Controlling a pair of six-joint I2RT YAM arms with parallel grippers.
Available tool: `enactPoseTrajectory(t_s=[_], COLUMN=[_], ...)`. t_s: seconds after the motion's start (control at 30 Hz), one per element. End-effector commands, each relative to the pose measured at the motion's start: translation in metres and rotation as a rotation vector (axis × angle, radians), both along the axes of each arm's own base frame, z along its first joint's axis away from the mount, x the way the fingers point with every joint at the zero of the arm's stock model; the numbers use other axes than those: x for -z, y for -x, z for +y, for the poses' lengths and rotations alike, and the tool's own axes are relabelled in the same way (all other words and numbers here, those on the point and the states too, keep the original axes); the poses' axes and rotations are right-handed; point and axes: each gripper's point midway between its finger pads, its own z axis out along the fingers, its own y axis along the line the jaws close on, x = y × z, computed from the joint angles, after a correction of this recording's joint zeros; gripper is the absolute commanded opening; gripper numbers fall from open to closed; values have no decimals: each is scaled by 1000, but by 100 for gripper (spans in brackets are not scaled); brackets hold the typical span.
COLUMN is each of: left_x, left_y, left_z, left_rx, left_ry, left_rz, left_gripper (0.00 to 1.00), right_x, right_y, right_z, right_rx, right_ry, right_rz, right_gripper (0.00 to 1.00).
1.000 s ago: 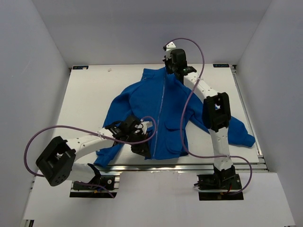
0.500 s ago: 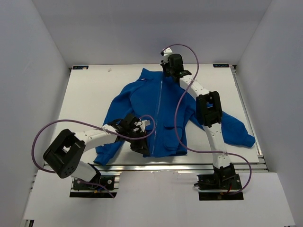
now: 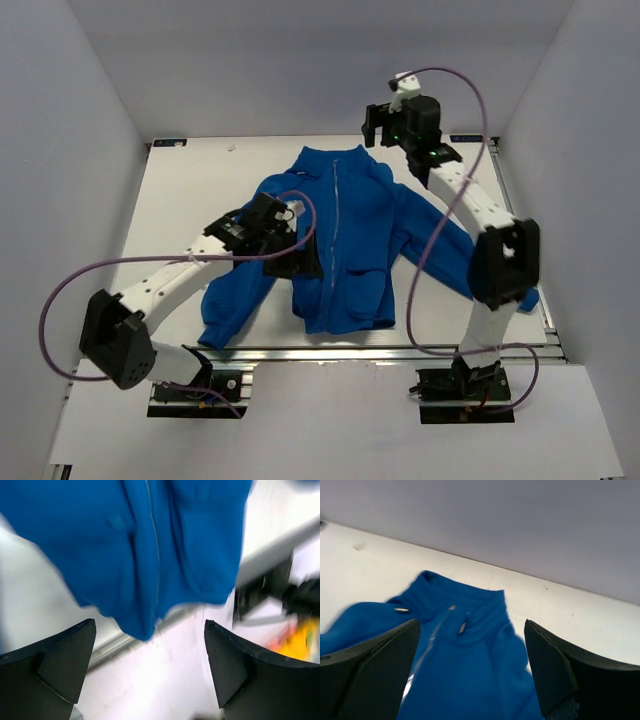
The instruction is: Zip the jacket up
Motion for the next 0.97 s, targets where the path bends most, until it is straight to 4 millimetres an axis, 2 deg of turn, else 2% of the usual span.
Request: enactPoseTrajectory(t_s=[0.0, 0.03, 0.07, 0.1, 0.13, 0.17, 0.2, 0.23, 0.27, 0.3, 0.37, 0.4, 0.47, 0.5, 0.6, 0.63, 0.73, 0.93], left_x=[-28, -33, -36, -40, -48, -59, -66, -83, -90, -102, -101, -98, -100, -108, -116, -129, -140, -141], left_y=[-44, -60, -86, -102, -118, -130, -142, -156, -161, -170, -171, -173, -169, -165, -156, -152, -145, -138], left_z=[50, 58, 85, 101, 110, 118, 135, 141, 149, 170, 194, 209, 228, 234, 243, 244, 243, 243], left_rx=[-217, -271, -400, -491, -545, -580, -631, -657, -671, -717, -776, -810, -860, -877, -906, -912, -905, -894], left_ry=[-133, -138, -181, -204, -184, -147, -120, -70, -42, -27, -73, -115, -199, -209, -210, -188, -157, -162], left_rz=[-161, -195, -234, -261, -295, -327, -353, -423, -440, -455, -425, -410, -419, -446, -499, -540, -580, -592], left_gripper=[98, 98, 98, 98, 98, 98, 98, 98, 98, 98, 98, 98, 98, 98, 98, 98, 98, 98], right_x=[-47, -21, -37, -32, -2, 3, -16, 6, 8, -7, 3, -10, -6, -15, -23, -25, -29, -25], right_y=[48, 64, 82, 93, 109, 120, 140, 157, 168, 185, 205, 218, 234, 242, 257, 259, 261, 257], right_z=[-37, -46, -67, -79, -93, -108, -118, -125, -136, -142, -153, -158, -170, -173, -184, -186, -185, -178], right_rx=[135, 150, 201, 228, 278, 344, 367, 394, 438, 446, 480, 488, 544, 552, 589, 589, 581, 547], right_ry=[-189, -197, -258, -254, -253, -243, -258, -235, -226, -245, -216, -235, -243, -257, -258, -253, -259, -247], right_rz=[49, 130, 129, 134, 195, 193, 145, 188, 179, 136, 145, 109, 121, 92, 54, 47, 47, 70], right_gripper=[89, 89, 89, 89, 89, 89, 89, 89, 89, 89, 89, 89, 89, 89, 89, 89, 89, 90])
